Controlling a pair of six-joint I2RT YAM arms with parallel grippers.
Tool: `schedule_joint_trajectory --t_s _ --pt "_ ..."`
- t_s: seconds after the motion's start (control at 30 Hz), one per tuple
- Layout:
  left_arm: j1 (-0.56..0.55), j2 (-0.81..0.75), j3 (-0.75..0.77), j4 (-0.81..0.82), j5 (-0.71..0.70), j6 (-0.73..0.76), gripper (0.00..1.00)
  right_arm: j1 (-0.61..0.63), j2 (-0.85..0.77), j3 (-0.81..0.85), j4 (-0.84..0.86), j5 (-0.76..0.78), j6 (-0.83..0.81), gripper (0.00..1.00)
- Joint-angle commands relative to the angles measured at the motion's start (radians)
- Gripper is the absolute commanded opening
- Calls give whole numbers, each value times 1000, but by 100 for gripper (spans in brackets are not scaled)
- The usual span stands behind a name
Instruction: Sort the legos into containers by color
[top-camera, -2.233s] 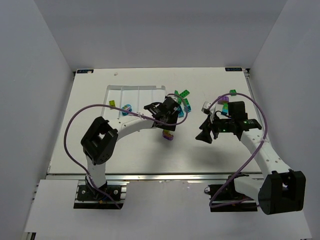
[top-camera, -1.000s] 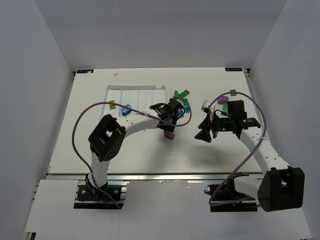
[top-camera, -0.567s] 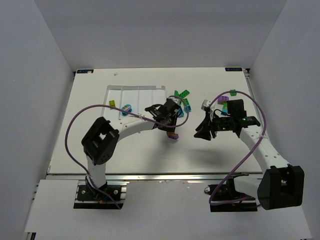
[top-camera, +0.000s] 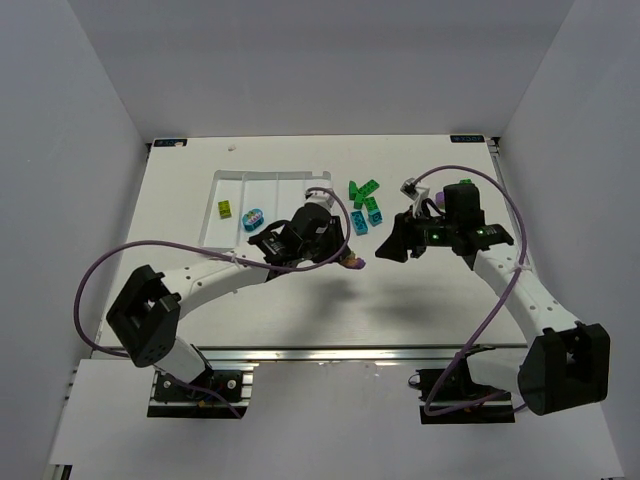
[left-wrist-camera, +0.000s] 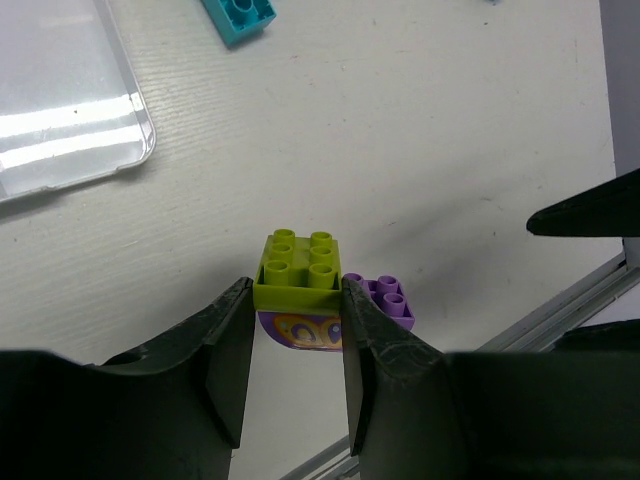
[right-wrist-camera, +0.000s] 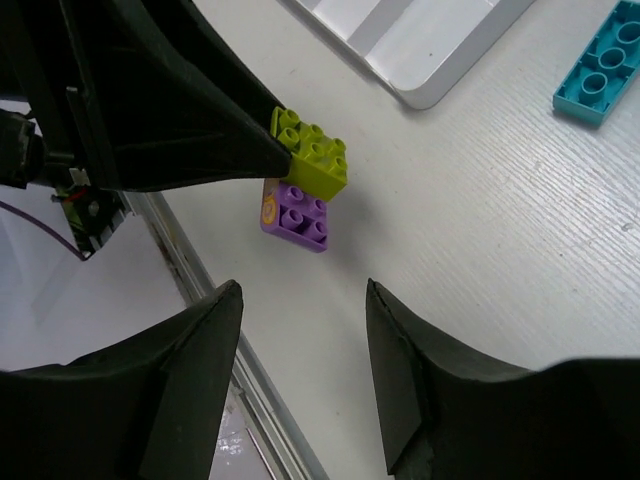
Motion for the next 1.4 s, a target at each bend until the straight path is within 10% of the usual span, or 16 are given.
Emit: schedule_joint_trajectory --t_s 0.0,0.9,1.2,1.37 --pt "-5 -57 -32 51 -24 -36 0 34 8 47 46 120 144 59" --pt "-5 -92 -46 101 -38 -44 0 217 164 73 156 196 353 58" --pt "-5 -104 -51 127 -52 -41 0 219 206 87 165 144 376 42" --pt "-5 -123 -63 152 -69 -38 0 219 210 81 176 98 388 13"
